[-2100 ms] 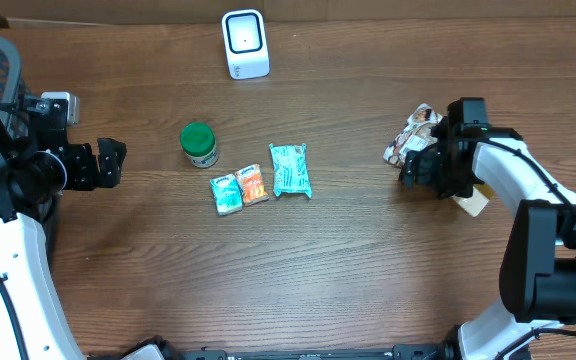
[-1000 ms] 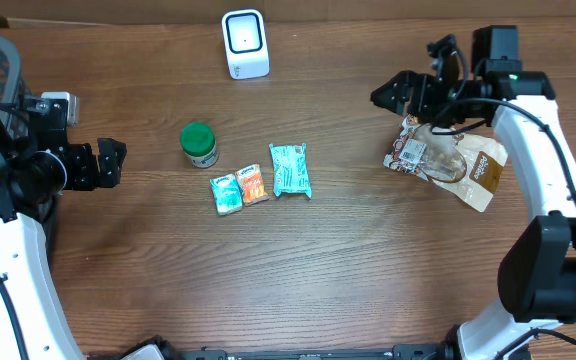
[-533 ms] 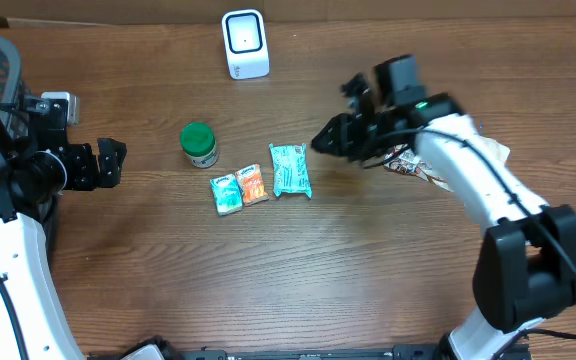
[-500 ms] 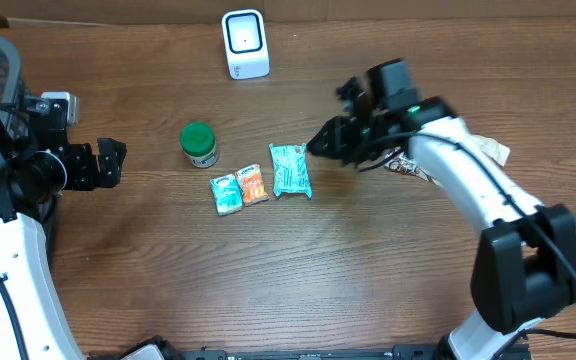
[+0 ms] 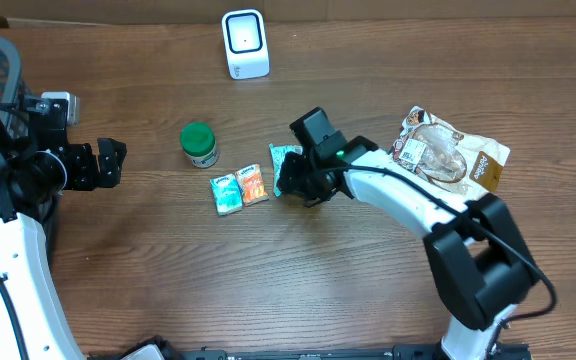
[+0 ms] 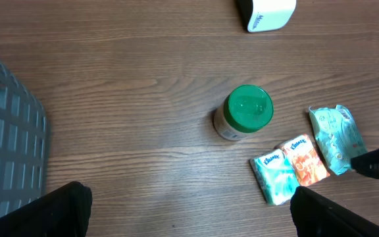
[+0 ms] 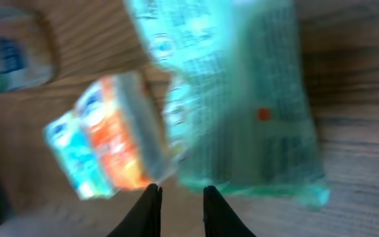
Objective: Scan the item barcode
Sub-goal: 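Move the right gripper left toward the mint-green wipes packet, then grasp the mint-green wipes packet with the right gripper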
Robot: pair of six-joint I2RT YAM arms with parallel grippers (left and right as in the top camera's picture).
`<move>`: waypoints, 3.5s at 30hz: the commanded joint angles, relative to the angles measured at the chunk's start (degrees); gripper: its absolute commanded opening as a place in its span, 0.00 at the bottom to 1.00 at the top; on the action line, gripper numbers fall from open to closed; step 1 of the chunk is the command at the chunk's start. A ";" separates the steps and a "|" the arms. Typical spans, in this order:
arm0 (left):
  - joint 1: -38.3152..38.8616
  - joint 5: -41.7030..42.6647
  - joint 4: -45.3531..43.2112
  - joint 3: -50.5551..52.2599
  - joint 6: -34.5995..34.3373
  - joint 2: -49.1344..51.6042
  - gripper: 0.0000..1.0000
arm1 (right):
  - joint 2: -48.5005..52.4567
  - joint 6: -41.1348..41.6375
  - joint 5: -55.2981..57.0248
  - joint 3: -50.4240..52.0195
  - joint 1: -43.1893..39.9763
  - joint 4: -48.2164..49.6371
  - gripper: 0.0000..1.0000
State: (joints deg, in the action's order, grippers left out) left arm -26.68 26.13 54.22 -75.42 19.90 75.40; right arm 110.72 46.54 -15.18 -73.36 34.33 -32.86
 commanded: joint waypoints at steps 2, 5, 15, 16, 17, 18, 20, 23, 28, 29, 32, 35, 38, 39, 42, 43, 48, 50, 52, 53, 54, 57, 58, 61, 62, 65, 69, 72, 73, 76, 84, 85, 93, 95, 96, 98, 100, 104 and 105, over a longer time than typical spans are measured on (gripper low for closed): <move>-0.31 0.24 -0.07 -0.07 0.46 0.26 0.99 | 4.46 4.55 2.69 0.66 -0.17 0.55 0.19; -0.31 0.24 -0.07 -0.07 0.46 0.26 1.00 | 5.18 4.46 0.35 0.66 -1.01 0.66 0.18; -0.31 0.26 -0.09 -0.07 0.46 0.26 1.00 | 4.90 0.48 -0.52 -1.36 -2.93 -3.08 0.19; -0.31 0.24 -0.07 -0.07 0.46 0.26 1.00 | 4.90 -1.66 -0.52 -2.56 -3.13 -4.72 0.19; -0.31 0.26 -0.07 -0.07 0.46 0.26 1.00 | 4.90 -4.37 -0.50 -3.93 -3.39 -6.49 0.21; -0.31 0.26 -0.07 -0.07 0.46 0.26 1.00 | 4.90 -6.78 -0.17 -5.33 -3.69 -8.35 0.23; -0.31 0.24 -0.09 -0.07 0.46 0.26 1.00 | 4.90 -11.15 1.81 -8.63 -4.57 -12.76 0.27; -0.31 0.26 -0.09 -0.07 0.46 0.26 1.00 | 4.90 -16.61 6.54 -12.76 -6.01 -17.35 0.32; -0.31 0.26 -0.07 -0.07 0.46 0.26 1.00 | 4.90 -24.59 4.61 -16.52 -8.48 -18.71 0.35; -0.31 0.26 -0.09 -0.07 0.46 0.26 1.00 | 4.90 -24.57 3.43 -16.85 -8.81 -18.62 0.35; -0.31 0.26 -0.07 -0.07 0.46 0.26 1.00 | 4.92 -24.61 0.55 -16.87 -8.96 -18.14 0.35; -0.31 0.24 -0.07 -0.07 0.46 0.26 1.00 | 4.92 -27.36 -3.98 -16.87 -8.96 -19.54 0.35; -0.31 0.26 -0.07 -0.07 0.46 0.26 0.99 | 4.92 -27.34 -9.55 -16.85 -8.96 -20.94 0.35; -0.31 0.24 -0.09 -0.07 0.46 0.26 1.00 | 4.92 -27.30 -11.43 -16.70 -8.74 -20.90 0.35; -0.31 0.26 -0.07 -0.07 0.46 0.26 1.00 | 4.98 -26.77 -13.18 -16.65 -6.99 -21.07 0.35; -0.31 0.24 -0.07 -0.07 0.46 0.26 0.99 | 5.05 -26.34 -13.18 -16.65 -6.34 -21.11 0.35; -0.31 0.26 -0.09 -0.07 0.46 0.26 1.00 | 5.81 -19.63 -9.62 -16.59 -2.10 -20.70 0.34; -0.31 0.24 -0.07 -0.07 0.46 0.26 1.00 | 6.67 -16.48 -6.23 -16.59 -0.15 -20.39 0.34; -0.31 0.26 -0.07 -0.07 0.46 0.26 1.00 | 7.93 -13.92 -4.17 -16.59 1.51 -19.71 0.34; -0.31 0.24 -0.09 -0.07 0.46 0.26 1.00 | 8.48 -13.05 -3.85 -16.59 2.10 -19.12 0.34; -0.31 0.26 -0.07 -0.07 0.46 0.26 1.00 | 9.27 -12.24 -3.74 -16.59 2.69 -18.14 0.34; -0.31 0.26 -0.07 -0.07 0.46 0.26 1.00 | 10.99 -10.73 -2.19 -16.59 3.61 -15.41 0.33; -0.31 0.26 -0.07 -0.07 0.46 0.26 0.99 | 11.43 -9.73 -0.74 -16.59 3.65 -15.17 0.33; -0.31 0.26 -0.09 -0.07 0.46 0.26 1.00 | 12.07 -8.79 3.15 -16.59 3.34 -15.39 0.33; -0.31 0.26 -0.07 -0.07 0.46 0.26 1.00 | 12.07 -8.79 3.63 -16.59 3.08 -15.47 0.33; -0.31 0.24 -0.07 -0.07 0.46 0.26 0.99 | 12.07 -8.83 3.82 -16.59 1.68 -15.52 0.33; -0.31 0.26 -0.09 -0.07 0.46 0.26 0.99 | 12.07 -9.07 3.54 -16.61 0.11 -15.67 0.33; -0.31 0.26 -0.09 -0.07 0.46 0.26 1.00 | 12.07 -11.02 2.43 -16.61 -0.31 -15.52 0.33; -0.31 0.24 -0.07 -0.07 0.46 0.26 1.00 | 12.07 -11.72 2.27 -16.61 -0.33 -15.50 0.33; -0.31 0.24 -0.07 -0.07 0.46 0.26 1.00 | 12.07 -13.88 2.75 -16.61 -0.48 -15.76 0.33; -0.31 0.24 -0.07 -0.07 0.46 0.26 1.00 | 11.98 -19.74 0.85 -17.00 -6.12 -17.88 0.34; -0.31 0.26 -0.07 -0.07 0.46 0.26 1.00 | 11.98 -21.57 -0.39 -17.25 -7.06 -18.03 0.34; -0.31 0.26 -0.07 -0.07 0.46 0.26 1.00 | 11.98 -35.19 -7.67 -24.11 -13.18 -27.69 0.35; -0.31 0.24 -0.07 -0.07 0.46 0.26 1.00 | 11.74 -37.31 -8.63 -27.06 -14.03 -31.98 0.35; -0.31 0.26 -0.07 -0.07 0.46 0.26 0.99 | 11.50 -38.18 -9.01 -28.46 -14.43 -33.86 0.35; -0.31 0.26 -0.09 -0.07 0.46 0.26 1.00 | 10.84 -39.26 -8.98 -31.43 -15.45 -37.33 0.35; -0.31 0.26 -0.09 -0.07 0.46 0.26 0.99 | 10.03 -39.58 -8.94 -33.88 -16.79 -39.63 0.36; -0.31 0.26 -0.07 -0.07 0.46 0.26 0.99 | 9.11 -40.04 -8.92 -36.20 -20.79 -40.89 0.46; -0.31 0.26 -0.07 -0.07 0.46 0.26 0.99 | 9.11 -40.04 -8.94 -36.22 -21.97 -40.76 0.50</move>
State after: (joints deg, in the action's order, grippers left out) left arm -26.68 26.15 54.22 -75.42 19.90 75.40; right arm 122.17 8.34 -23.70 -107.92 15.90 -73.52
